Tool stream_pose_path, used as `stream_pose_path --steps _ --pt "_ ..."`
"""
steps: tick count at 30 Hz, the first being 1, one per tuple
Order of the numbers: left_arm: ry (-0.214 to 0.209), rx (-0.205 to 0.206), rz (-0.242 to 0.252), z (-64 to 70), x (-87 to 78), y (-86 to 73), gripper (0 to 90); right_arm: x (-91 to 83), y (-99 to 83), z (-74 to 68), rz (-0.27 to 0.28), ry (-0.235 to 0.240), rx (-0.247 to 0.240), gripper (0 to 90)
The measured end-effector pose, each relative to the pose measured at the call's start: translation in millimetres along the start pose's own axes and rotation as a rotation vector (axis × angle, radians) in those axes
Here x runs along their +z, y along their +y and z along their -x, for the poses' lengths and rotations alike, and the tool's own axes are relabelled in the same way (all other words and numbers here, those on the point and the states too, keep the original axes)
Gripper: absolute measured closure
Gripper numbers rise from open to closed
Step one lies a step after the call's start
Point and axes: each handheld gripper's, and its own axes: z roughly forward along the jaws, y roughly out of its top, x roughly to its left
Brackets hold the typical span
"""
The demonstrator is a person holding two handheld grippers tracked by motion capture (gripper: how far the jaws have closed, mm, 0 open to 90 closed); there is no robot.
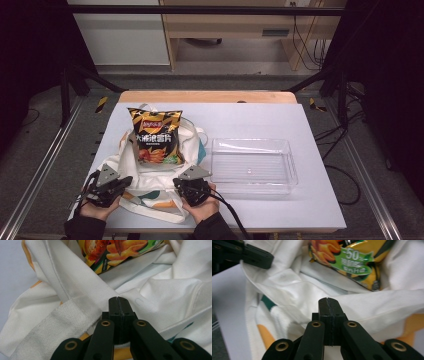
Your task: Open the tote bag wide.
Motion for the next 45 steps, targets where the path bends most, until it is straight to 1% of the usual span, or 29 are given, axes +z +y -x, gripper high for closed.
stream_pose_path --steps 1,2,3,7,9,11,12,13,14,15,16,19,23,25,26,28,29,30,32,33,34,35,36,39,41,42,43,44,45 --pt "0.000 0.000 0.000 0.0 0.0 0.0 90.0 -0.5 -0.2 1.2 0.000 -0.014 -0.007 90.0" --pt "-0.001 -0.004 -0.001 -1.0 0.6 -0.4 90.0 -0.5 -0.2 1.2 0.000 -0.014 -0.007 90.0" --pt "0.000 -0.006 -0.007 -2.3 1.9 -1.0 90.0 -1.2 -1.7 3.5 -0.001 -0.014 0.011 90.0" --pt "0.003 -0.010 -0.015 -2.9 2.3 -1.1 90.0 -0.4 -6.2 5.0 0.005 -0.019 0.023 90.0" --pt "0.009 -0.009 -0.020 -3.5 3.0 -1.1 90.0 0.5 -9.3 5.7 0.007 -0.029 0.024 90.0" --pt "0.013 -0.017 -0.030 -6.3 5.1 -2.1 90.0 0.1 -11.9 7.4 0.007 -0.054 0.034 90.0" --pt "0.013 -0.017 -0.030 -6.3 5.1 -2.1 90.0 0.1 -11.9 7.4 0.007 -0.054 0.034 90.0" --pt "0.009 -0.022 -0.033 -7.7 6.0 -2.5 90.0 -0.4 -13.5 10.9 0.007 -0.067 0.037 90.0" --pt "0.005 -0.028 -0.037 -9.3 7.3 -2.9 90.0 -0.3 -14.3 11.7 0.004 -0.061 0.050 90.0" --pt "0.005 -0.028 -0.037 -9.3 7.3 -2.9 90.0 -0.3 -14.3 11.7 0.004 -0.061 0.050 90.0" --pt "0.010 -0.024 -0.040 -9.2 8.6 -3.2 90.0 0.4 -16.3 12.5 0.001 -0.080 0.046 90.0" --pt "0.021 -0.010 -0.060 -9.0 12.7 -4.1 90.0 1.5 -18.1 12.6 -0.002 -0.078 0.058 90.0" --pt "0.012 -0.020 -0.063 -10.6 15.5 -5.1 90.0 2.7 -20.0 11.8 0.003 -0.089 0.043 90.0" --pt "0.007 -0.019 -0.043 -10.0 12.7 -4.8 90.0 2.6 -20.2 12.1 0.005 -0.088 0.045 90.0" --pt "0.007 -0.019 -0.043 -10.0 12.7 -4.8 90.0 2.6 -20.2 12.1 0.005 -0.088 0.045 90.0" --pt "-0.022 -0.023 -0.002 -10.6 6.4 -1.8 89.8 2.5 -21.1 11.8 0.005 -0.092 0.046 90.0" --pt "-0.022 -0.023 -0.002 -10.6 6.4 -1.8 89.0 2.5 -21.4 11.8 0.005 -0.092 0.050 90.0" --pt "-0.057 -0.062 0.054 -11.5 0.0 2.5 88.7 2.7 -21.7 12.2 0.007 -0.093 0.044 90.0" --pt "-0.075 -0.064 0.101 -11.1 -6.4 9.3 88.6 2.8 -22.0 11.9 0.006 -0.094 0.048 90.0" --pt "-0.077 -0.050 0.116 -10.7 -8.4 13.2 88.5 3.2 -22.2 11.8 0.007 -0.094 0.048 90.0" --pt "-0.077 -0.050 0.116 -10.7 -8.4 13.2 88.0 3.5 -22.3 12.1 0.006 -0.094 0.044 90.0" --pt "-0.048 -0.030 0.137 -10.3 -10.2 21.4 87.5 3.7 -22.4 12.2 0.003 -0.096 0.043 90.0" --pt "-0.042 -0.028 0.145 -12.2 -11.1 25.2 87.5 3.9 -22.5 12.0 0.002 -0.096 0.042 90.0" --pt "-0.025 -0.044 0.165 -17.1 -11.2 32.3 87.9 3.9 -22.7 12.0 0.002 -0.096 0.041 90.0" --pt "0.010 -0.038 0.172 -26.4 -8.7 39.1 89.3 4.2 -22.8 11.9 0.001 -0.097 0.041 90.0" --pt "0.031 -0.040 0.165 -35.9 -4.0 42.6 90.0 4.3 -22.8 12.1 0.001 -0.098 0.036 90.0" --pt "0.041 -0.050 0.156 -40.9 -0.5 43.2 90.0 4.2 -22.9 12.1 0.001 -0.098 0.036 90.0" --pt "0.041 -0.050 0.156 -40.9 -0.5 43.2 90.0 4.2 -22.9 12.1 0.001 -0.098 0.036 90.0" --pt "0.048 -0.061 0.151 -45.4 3.4 42.8 90.0 4.1 -23.2 12.3 0.004 -0.097 0.036 90.0"
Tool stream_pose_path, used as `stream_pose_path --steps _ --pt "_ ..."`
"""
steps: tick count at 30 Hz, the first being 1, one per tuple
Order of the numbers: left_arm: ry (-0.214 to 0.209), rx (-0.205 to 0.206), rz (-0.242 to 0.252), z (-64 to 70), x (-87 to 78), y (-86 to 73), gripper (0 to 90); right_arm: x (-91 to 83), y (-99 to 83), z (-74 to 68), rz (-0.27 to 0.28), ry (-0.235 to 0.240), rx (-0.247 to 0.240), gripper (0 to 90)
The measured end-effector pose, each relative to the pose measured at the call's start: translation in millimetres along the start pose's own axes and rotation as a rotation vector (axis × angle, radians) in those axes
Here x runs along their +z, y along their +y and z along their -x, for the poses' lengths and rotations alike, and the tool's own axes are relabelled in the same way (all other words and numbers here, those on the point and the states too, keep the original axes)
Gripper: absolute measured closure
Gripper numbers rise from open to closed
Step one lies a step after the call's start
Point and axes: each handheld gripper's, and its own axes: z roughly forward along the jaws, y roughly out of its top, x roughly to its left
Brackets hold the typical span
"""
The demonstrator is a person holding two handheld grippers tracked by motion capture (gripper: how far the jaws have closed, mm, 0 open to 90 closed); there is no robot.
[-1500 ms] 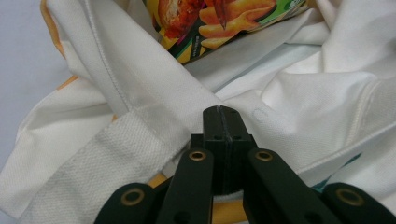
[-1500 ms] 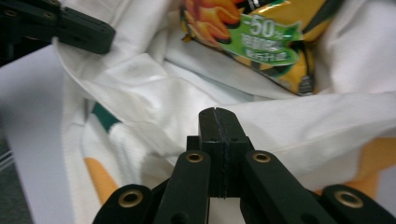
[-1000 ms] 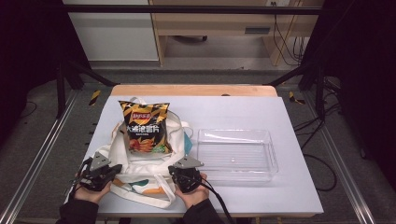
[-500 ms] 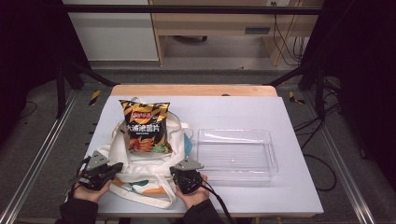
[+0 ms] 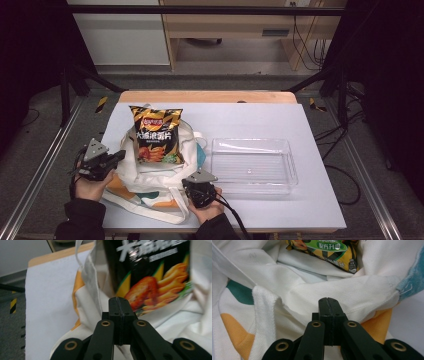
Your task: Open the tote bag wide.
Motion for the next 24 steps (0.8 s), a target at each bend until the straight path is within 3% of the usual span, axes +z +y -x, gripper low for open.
stream_pose_path --steps 2,7,13,14,19,24 --pt "0.009 -0.015 -0.025 -6.4 6.9 -5.2 90.0 0.0 -0.1 0.1 0.001 0.000 0.000 90.0" --pt "0.043 0.024 -0.128 -10.8 19.2 -25.7 90.0 -0.6 -0.2 1.0 0.002 0.005 0.008 90.0" --pt "0.057 0.022 -0.173 -11.8 24.5 -35.1 90.0 -2.2 -0.8 2.3 0.005 0.005 0.018 90.0" --pt "0.061 0.021 -0.198 -11.6 25.9 -39.2 90.0 -2.6 -1.3 2.8 0.008 0.009 0.022 90.0" --pt "0.051 -0.008 -0.212 -14.9 28.6 -42.9 90.0 -5.0 -2.5 4.3 0.005 0.003 0.050 90.0" --pt "0.057 -0.002 -0.219 -14.3 30.0 -44.0 90.0 -8.5 -3.1 5.3 0.007 -0.017 0.062 90.0"
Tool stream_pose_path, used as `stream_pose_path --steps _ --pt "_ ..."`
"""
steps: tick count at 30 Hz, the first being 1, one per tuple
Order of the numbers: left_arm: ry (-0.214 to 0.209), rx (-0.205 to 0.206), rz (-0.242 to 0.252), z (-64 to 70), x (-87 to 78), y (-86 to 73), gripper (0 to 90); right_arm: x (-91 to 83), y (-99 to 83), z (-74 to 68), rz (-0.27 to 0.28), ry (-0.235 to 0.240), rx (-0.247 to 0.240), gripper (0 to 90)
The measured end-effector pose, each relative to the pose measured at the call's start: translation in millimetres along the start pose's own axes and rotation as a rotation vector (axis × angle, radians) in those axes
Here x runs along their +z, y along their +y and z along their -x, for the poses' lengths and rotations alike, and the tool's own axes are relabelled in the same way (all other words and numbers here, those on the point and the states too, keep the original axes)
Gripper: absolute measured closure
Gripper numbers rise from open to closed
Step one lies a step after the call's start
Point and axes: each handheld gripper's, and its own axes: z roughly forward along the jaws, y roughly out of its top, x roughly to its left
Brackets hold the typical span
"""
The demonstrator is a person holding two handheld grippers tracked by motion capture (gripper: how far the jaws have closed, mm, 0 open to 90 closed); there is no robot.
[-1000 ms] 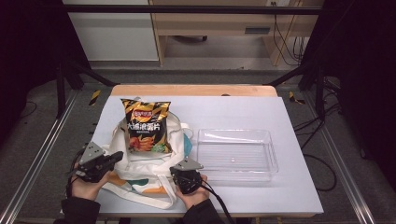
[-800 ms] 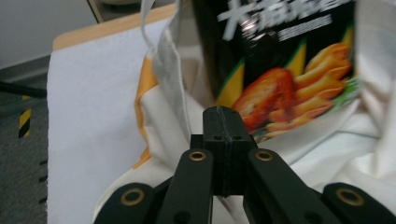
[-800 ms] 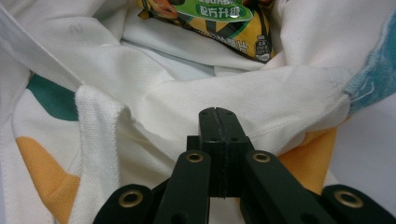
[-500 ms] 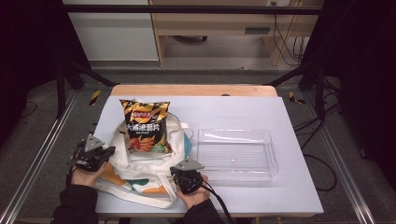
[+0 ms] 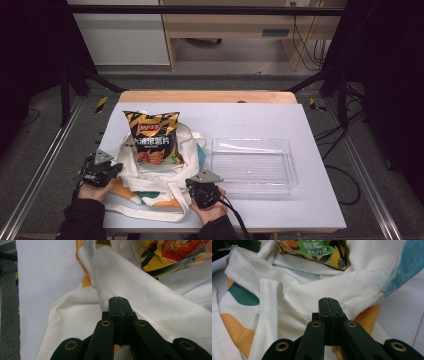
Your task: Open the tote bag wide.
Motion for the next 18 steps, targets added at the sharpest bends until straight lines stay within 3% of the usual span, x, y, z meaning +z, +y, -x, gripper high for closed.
stream_pose_path --steps 7,18 --pt "-0.020 -0.034 -0.002 -2.0 3.6 -2.4 90.0 -1.5 -1.7 3.0 0.000 -0.022 0.006 90.0" --pt "-0.005 -0.026 0.021 0.4 3.0 -3.5 90.0 2.4 -3.3 2.3 0.002 -0.034 0.000 90.0"
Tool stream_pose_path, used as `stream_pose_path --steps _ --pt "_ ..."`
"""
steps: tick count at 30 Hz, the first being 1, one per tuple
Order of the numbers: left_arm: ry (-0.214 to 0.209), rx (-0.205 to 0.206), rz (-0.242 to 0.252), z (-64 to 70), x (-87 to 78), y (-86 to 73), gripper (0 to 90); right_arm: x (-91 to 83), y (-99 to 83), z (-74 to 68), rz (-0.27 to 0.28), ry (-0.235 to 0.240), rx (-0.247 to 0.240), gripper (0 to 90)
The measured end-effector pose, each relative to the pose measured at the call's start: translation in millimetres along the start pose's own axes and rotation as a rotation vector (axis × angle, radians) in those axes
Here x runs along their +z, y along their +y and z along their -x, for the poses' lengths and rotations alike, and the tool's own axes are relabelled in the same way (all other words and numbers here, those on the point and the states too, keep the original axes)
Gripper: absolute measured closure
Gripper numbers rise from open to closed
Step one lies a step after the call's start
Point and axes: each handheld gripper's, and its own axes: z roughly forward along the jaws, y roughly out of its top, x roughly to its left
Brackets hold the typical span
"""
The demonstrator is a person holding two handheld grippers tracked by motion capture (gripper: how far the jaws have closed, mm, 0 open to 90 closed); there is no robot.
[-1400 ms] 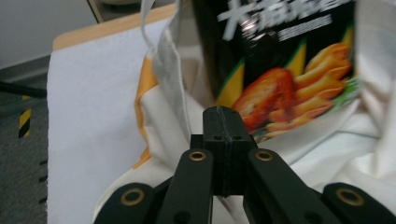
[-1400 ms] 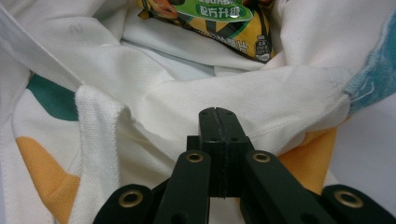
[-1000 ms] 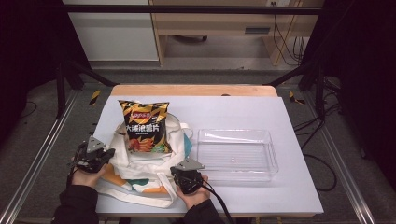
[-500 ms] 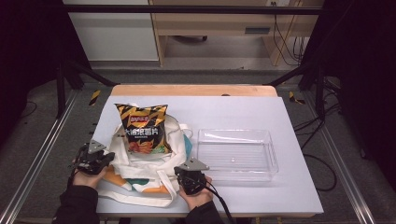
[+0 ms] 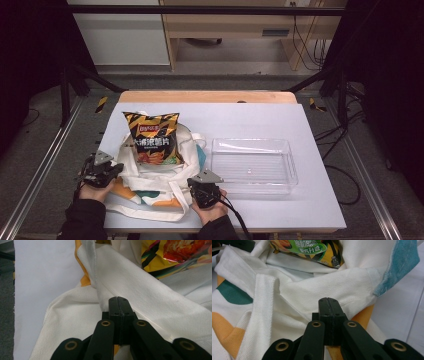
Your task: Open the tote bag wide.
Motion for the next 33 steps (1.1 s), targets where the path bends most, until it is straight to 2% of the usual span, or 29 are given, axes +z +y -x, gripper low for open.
stream_pose_path --steps 6,8,10,13,14,15,16,17,22,23,33 --pt "-0.014 -0.015 0.039 -3.0 -5.9 2.0 89.6 -5.3 3.0 -0.7 0.040 0.012 0.002 87.3" --pt "-0.034 -0.046 0.096 -4.2 -13.2 5.0 85.9 -9.9 8.1 -1.9 0.061 0.019 -0.008 84.4" --pt "-0.037 -0.044 0.112 -4.2 -16.3 6.2 83.6 -11.6 10.3 -2.3 0.074 0.028 -0.008 83.5" --pt "-0.044 -0.053 0.182 0.6 -29.2 12.4 79.3 -18.4 20.1 -1.7 0.112 0.047 -0.013 80.1" --pt "-0.044 -0.053 0.182 0.6 -29.2 12.4 77.8 -20.4 23.1 -1.5 0.123 0.052 -0.013 79.1" --pt "-0.043 -0.056 0.216 2.8 -34.1 15.0 76.5 -21.6 24.7 -1.2 0.130 0.056 -0.015 78.4" --pt "-0.043 -0.056 0.216 2.8 -34.1 15.0 75.2 -21.6 24.7 -1.2 0.130 0.056 -0.015 78.4" --pt "-0.043 -0.060 0.241 4.3 -39.3 17.8 73.2 -24.5 28.7 -1.0 0.145 0.063 -0.014 76.7" --pt "-0.038 -0.058 0.284 6.3 -48.9 22.9 68.1 -29.2 36.7 -0.2 0.166 0.077 -0.027 73.3" --pt "-0.034 -0.060 0.298 6.9 -52.1 25.1 64.5 -31.8 41.0 0.1 0.179 0.081 -0.028 71.4" --pt "-0.031 -0.088 0.347 9.9 -61.2 32.1 49.4 -40.6 61.6 5.4 0.226 0.073 -0.045 59.3"
